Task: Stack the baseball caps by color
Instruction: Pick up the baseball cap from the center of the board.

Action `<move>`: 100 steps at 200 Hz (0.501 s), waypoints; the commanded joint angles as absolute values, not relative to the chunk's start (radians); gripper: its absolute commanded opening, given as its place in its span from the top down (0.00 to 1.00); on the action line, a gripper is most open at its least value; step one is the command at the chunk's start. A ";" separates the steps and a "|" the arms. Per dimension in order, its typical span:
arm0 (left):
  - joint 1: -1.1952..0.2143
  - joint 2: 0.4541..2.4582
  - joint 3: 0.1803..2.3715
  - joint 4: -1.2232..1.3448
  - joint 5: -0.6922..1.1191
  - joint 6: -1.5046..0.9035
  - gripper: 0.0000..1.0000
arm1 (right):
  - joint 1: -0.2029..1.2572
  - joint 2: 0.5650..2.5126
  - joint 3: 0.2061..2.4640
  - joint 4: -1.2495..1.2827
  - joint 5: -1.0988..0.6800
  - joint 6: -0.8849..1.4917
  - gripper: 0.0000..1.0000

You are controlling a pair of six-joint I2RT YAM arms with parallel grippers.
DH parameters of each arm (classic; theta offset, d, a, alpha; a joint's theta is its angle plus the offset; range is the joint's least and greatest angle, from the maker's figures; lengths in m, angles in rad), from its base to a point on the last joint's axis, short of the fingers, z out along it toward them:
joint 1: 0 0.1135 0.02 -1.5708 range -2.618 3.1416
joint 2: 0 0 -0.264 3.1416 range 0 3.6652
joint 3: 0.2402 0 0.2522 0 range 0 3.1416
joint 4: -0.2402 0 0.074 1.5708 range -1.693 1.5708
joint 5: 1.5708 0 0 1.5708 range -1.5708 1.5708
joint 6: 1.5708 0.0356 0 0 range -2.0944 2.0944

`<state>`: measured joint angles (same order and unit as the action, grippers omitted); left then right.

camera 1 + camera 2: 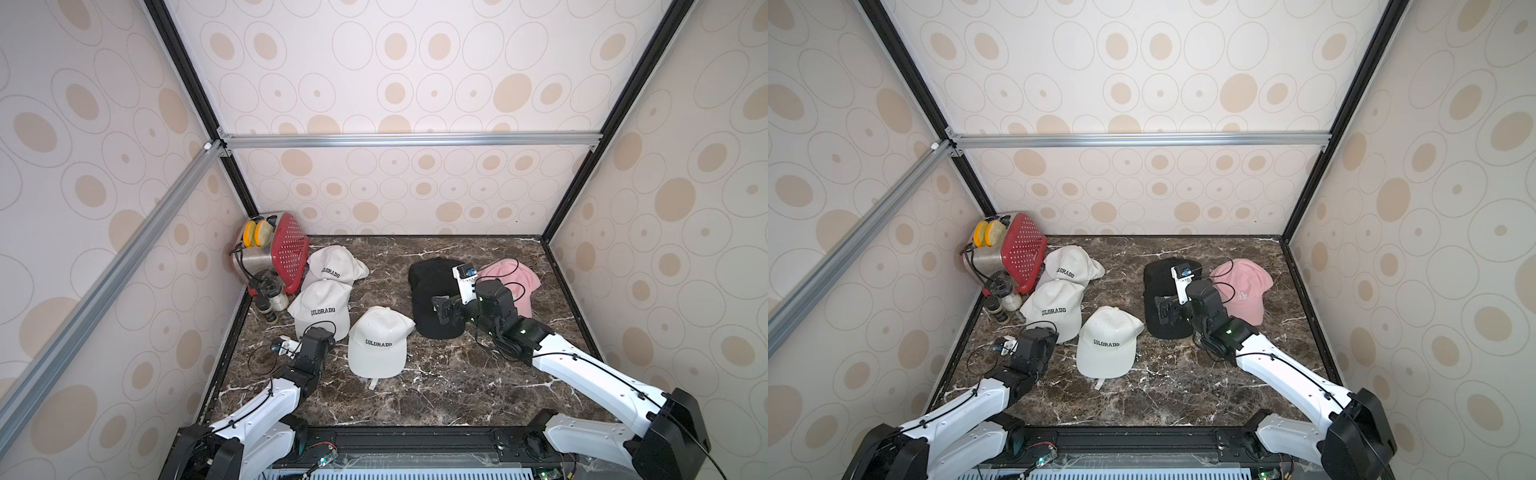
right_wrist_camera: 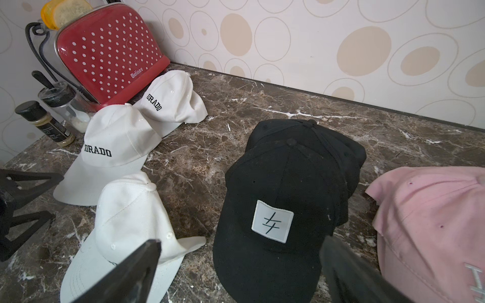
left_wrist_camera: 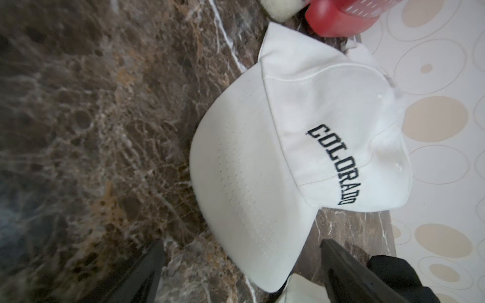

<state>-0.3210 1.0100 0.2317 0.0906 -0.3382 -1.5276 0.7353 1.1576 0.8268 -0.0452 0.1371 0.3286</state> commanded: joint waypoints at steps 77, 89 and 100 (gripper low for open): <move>-0.260 1.201 0.184 0.383 -0.305 -1.479 0.06 | 0.732 1.132 0.811 -0.024 0.153 0.331 0.00; -0.248 1.228 0.183 0.426 -0.315 -1.468 0.07 | 0.731 1.132 0.812 -0.023 0.150 0.331 0.00; -0.237 1.254 0.180 0.471 -0.322 -1.465 0.08 | 0.732 1.134 0.814 -0.023 0.144 0.331 0.00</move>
<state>-0.2646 1.1957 0.2096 0.4297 -0.3191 -1.4986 0.7345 1.1492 0.8249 -0.0372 0.1371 0.3290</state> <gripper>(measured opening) 0.925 0.999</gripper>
